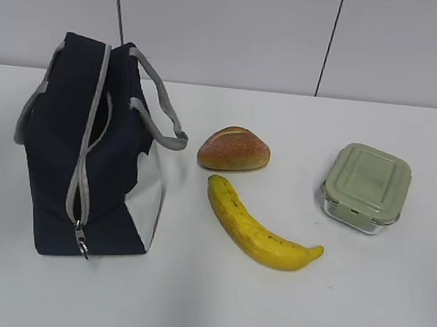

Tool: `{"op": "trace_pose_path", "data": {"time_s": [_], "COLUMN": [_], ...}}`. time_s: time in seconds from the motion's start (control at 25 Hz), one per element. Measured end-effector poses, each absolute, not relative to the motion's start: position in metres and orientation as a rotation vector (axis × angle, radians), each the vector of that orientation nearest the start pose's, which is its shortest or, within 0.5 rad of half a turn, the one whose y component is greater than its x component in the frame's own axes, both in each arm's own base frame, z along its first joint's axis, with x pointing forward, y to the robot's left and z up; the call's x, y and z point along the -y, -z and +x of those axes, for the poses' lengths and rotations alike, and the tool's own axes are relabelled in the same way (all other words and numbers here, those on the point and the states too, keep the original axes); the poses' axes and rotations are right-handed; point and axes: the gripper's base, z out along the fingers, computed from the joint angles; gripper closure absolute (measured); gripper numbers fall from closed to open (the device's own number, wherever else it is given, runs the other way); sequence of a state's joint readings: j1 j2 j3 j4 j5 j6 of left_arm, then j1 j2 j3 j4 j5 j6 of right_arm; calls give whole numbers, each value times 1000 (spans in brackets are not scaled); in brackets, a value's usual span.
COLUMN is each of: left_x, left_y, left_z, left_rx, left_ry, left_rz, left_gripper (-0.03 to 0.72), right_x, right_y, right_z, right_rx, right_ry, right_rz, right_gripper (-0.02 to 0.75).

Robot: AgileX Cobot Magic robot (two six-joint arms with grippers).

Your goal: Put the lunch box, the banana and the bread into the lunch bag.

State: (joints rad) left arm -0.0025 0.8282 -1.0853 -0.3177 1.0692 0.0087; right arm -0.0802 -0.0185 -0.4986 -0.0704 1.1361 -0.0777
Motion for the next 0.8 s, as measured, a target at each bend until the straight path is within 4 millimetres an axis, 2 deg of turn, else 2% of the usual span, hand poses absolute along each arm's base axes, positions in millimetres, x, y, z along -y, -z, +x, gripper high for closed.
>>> {"op": "trace_pose_path", "data": {"time_s": [0.16,0.4,0.56,0.68,0.8], "left_x": [32,37,48,59,61], "left_y": [-414,-399,-383,-368,-354], "left_z": [181,253,289,309,326], "left_rx": [-2381,-2574,-2646,-2693,-2730], "left_ry": [498,576,591,573,559], "left_rz": [-21,-28,18,78,82], "left_gripper": [153,174,176,176,177], "right_x": [5,5,5,5,5], "right_y": [-271,-271,-271,-271,-271], "right_z": [-11,-11,-11,-11,-11], "right_rx": [-2106,-2106,-2106,-2106,-2106], "right_ry": [180,180,180,180,180], "right_rz": [10,10,10,10,10], "right_gripper": [215,215,215,215,215]}}
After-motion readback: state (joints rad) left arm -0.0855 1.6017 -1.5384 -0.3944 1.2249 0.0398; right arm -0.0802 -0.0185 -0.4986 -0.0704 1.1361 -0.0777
